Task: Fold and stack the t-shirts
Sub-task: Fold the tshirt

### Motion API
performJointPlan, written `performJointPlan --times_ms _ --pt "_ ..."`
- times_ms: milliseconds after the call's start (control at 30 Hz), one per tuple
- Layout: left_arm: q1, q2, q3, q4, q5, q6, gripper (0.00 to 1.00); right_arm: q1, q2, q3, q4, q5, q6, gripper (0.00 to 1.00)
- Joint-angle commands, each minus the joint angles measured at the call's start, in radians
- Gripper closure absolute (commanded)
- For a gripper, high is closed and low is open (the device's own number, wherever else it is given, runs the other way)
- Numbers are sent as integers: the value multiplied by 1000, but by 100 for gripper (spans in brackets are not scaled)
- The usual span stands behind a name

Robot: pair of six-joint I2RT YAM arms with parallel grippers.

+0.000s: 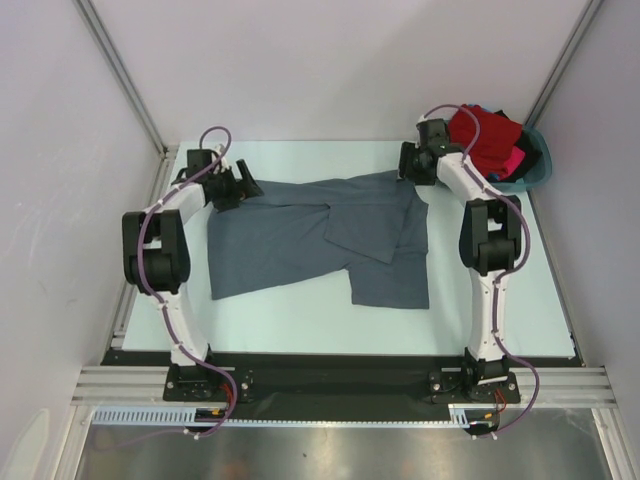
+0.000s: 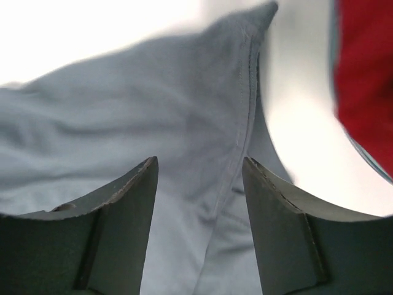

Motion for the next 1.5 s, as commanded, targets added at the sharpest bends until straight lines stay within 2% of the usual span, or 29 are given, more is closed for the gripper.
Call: performJointPlan --times_ms 0,167,333,467,800,1067,1467 --pt "-25 -87 -84 22 -37 -29 0 14 -173 -10 26 3 -50 36" --pt "-154 -180 -169 65 -25 -76 0 5 -226 -35 -34 -66 14 38" --pt "-265 -184 -186 94 -28 -96 0 -19 -260 -233 67 -204 138 45" --pt "-290 -171 -207 105 -40 -102 1 -35 -311 -372 136 -242 178 47" --pt "-321 -283 -422 177 -79 -128 0 -36 -500 -641 165 -265 157 47" --pt "-322 -263 -419 148 -91 -111 0 -45 -434 -636 213 -313 186 48" --pt "-322 -273 -405 114 -123 -86 0 -50 -276 -494 234 -295 220 48"
